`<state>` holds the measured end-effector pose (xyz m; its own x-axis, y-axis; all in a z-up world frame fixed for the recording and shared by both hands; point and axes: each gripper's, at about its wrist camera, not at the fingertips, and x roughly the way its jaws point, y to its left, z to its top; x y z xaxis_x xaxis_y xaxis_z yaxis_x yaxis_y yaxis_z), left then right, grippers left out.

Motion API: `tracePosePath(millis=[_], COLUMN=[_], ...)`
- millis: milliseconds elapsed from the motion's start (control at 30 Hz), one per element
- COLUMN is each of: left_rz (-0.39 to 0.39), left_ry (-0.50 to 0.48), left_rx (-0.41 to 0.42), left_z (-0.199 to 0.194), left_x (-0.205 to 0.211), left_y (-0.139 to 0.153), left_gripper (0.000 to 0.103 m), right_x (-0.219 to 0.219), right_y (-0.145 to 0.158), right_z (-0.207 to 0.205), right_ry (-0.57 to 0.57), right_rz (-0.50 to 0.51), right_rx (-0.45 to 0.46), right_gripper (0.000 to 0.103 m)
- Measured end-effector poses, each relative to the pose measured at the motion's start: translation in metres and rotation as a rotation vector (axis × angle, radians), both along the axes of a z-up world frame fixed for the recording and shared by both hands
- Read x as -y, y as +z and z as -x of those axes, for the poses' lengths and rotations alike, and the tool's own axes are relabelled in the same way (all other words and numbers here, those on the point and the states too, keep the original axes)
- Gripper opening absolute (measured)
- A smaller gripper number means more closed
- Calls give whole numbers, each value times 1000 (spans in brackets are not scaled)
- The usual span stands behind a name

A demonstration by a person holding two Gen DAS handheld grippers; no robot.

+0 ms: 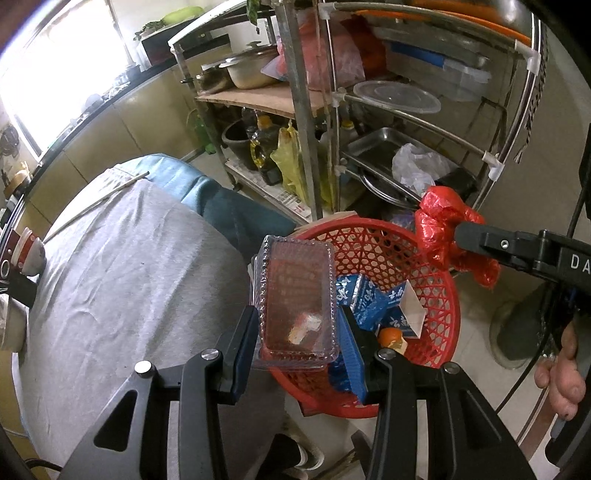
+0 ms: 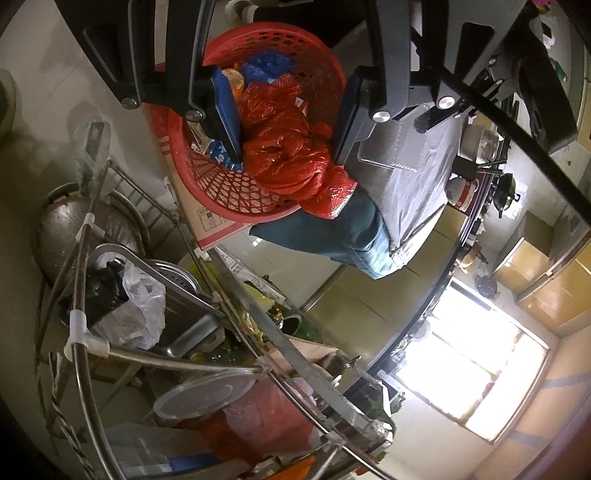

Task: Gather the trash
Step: 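Lower the red bag and clear tray into the red basket and release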

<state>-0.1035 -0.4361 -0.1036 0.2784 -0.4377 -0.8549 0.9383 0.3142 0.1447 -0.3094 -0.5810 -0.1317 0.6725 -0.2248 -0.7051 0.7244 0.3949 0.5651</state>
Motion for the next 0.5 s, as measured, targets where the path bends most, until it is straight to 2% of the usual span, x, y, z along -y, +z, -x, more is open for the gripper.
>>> tracePosePath(millis=[267,500], left_rz=[-8,28], left_ry=[-3,-36], left_rx=[-29,-129], left_z=[0,-2], left_x=[7,10], left_y=[-8,-13], left_gripper=[45,46], right_x=[3,6], right_y=[-6,-10], right_z=[-2,-1], right_ry=[2,-12], right_rz=[-14,-27], right_rx=[2,7], right_gripper=[51,51])
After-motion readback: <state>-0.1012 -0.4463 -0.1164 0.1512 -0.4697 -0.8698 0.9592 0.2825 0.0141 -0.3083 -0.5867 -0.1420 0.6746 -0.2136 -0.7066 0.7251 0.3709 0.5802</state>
